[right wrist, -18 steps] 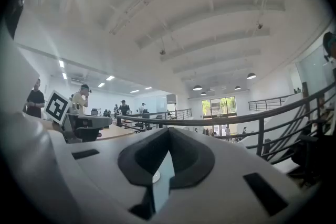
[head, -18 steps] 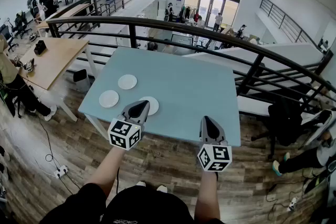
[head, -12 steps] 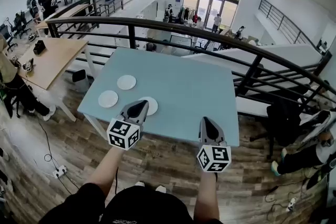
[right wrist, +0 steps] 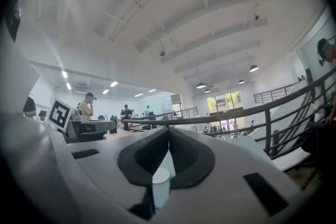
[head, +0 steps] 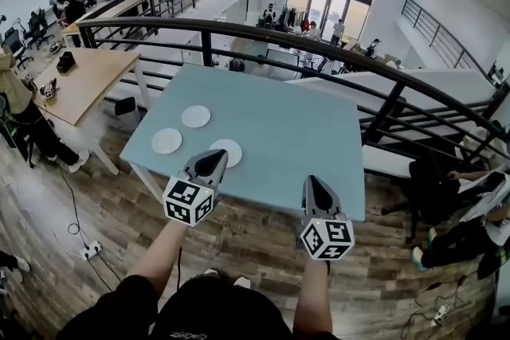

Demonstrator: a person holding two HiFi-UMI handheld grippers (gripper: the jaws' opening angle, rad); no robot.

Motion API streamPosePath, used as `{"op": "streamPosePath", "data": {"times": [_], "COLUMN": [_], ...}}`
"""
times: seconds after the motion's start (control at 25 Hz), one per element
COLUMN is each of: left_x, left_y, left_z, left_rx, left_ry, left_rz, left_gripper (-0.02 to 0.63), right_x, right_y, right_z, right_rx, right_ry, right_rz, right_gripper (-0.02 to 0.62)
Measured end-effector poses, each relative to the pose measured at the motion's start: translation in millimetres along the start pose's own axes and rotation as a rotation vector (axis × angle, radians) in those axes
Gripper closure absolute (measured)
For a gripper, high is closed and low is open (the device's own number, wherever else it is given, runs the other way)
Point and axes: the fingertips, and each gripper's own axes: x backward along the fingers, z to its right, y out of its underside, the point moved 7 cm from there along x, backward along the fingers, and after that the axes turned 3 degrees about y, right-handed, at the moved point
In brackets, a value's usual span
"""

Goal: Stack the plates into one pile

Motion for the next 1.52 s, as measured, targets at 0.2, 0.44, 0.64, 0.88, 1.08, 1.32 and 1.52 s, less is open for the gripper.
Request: {"op": "streamPosePath", "data": {"times": [0.2,0.44,0.64,0.88,1.08,1.32,1.52], "left_x": [5,-6,-8,17,42,84,107], "left_y": [3,4,0,7,12,18,24], "left_z": [0,1,-10,-55,-106,-181,-230], "left_rx": [-0.002,0.001,-0.035,-0.018,-0.022,0.001,0.028], "left_ry": [-0.004,-0.008,0.01,0.002,0.005,0.006,0.036], "left_rz": [-0.013,-0.012,-0.011,-0.016,-0.023,-0.023,-0.01], "left_gripper": [0.598,0.598,0.598,0.598,0.598,0.598,0.598], "right_x": [-2,-6,-20,-41,-68,-99,-115], "right_y": [2,11,9,16,26,33,39], "right_z": [-3,7,-5,-44,-88,-164,-213], "right_rx": [-0.012,-0.017,-0.026,-0.048,-0.079,-0.081,-0.072], "right_ry": [-0.018,-0.029,-0.035,-0.044,-0.038,-0.048,-0.026], "right_rz": [-0.004,-0.023,-0.01,-0.004,-0.007,-0.022,-0.028], "right_gripper": [0.588,0.588,0.588,0.588,0.588,0.588,0.588]}}
